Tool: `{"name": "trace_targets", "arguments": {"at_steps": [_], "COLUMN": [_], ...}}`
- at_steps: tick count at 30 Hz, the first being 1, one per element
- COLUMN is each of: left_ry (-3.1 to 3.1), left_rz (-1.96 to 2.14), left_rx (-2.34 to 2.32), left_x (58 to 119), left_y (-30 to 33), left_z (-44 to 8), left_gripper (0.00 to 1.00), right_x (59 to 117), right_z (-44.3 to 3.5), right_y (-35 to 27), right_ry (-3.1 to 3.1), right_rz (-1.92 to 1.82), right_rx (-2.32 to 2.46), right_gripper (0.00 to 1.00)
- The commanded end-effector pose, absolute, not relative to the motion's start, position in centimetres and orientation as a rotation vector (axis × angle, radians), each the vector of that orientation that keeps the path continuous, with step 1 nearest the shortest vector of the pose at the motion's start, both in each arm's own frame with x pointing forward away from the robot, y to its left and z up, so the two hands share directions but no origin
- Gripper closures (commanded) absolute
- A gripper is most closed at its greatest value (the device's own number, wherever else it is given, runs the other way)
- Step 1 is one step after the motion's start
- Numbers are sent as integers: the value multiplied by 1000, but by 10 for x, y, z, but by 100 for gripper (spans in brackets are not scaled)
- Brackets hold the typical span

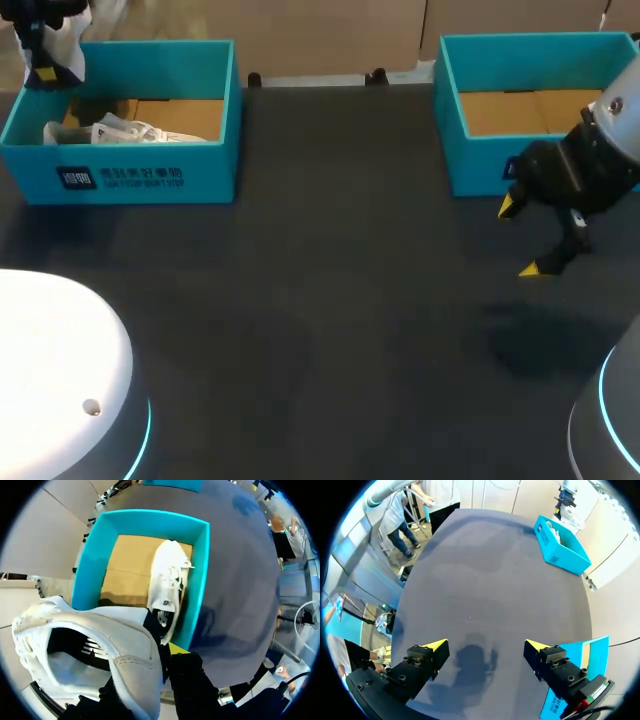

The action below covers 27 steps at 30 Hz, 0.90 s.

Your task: Take the shoe out of the shoebox, open the shoe tongue, remove and reinsert the insole, then place the shoe into the shoebox

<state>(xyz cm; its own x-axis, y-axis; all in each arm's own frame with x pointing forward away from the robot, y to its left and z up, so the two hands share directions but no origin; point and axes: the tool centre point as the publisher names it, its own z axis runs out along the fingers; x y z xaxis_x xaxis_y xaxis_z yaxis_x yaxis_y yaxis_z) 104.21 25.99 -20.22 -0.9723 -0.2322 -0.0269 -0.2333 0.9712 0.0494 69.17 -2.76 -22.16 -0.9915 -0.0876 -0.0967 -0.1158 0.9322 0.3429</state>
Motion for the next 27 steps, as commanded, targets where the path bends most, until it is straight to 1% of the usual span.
{"name": "trace_targets", "arguments": {"at_steps": [1, 6, 14, 27], "left_ry": [3176, 3183, 3156, 3159], "left_rz": [31, 40, 88, 103], "left_rx": [-393, -377, -249, -242], "left_x": [1068, 1083, 1104, 1105], "left_y": [273, 274, 275, 275], "left_z": [-208, -215, -207, -207], "left_gripper": [100, 100, 100, 100], "right_x": [693, 693, 693, 693], "right_z": [-223, -223, -223, -223], "right_y": [-27, -27, -27, -27], "right_ry": [3011, 3011, 3011, 3011], "right_rz": [539, 539, 539, 539], "right_rx": [-159, -159, -159, -159], "right_gripper": [0, 0, 0, 0]}}
